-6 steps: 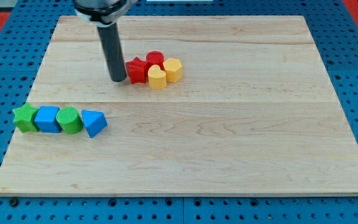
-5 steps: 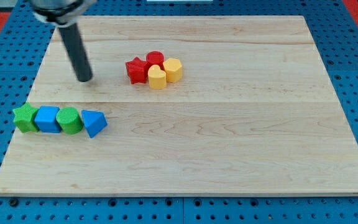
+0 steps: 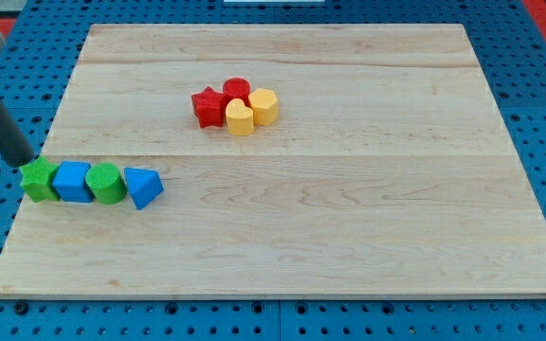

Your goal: Push the green circle and blue cube into yellow blocks

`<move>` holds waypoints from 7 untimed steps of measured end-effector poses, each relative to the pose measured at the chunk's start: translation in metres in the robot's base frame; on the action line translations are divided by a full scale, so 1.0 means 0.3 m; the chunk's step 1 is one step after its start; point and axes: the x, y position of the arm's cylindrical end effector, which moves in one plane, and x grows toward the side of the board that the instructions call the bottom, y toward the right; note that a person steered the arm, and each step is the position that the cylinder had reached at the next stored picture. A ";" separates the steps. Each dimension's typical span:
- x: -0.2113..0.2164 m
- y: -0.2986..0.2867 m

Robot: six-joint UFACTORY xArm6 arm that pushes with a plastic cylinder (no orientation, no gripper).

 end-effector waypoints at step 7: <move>0.066 0.609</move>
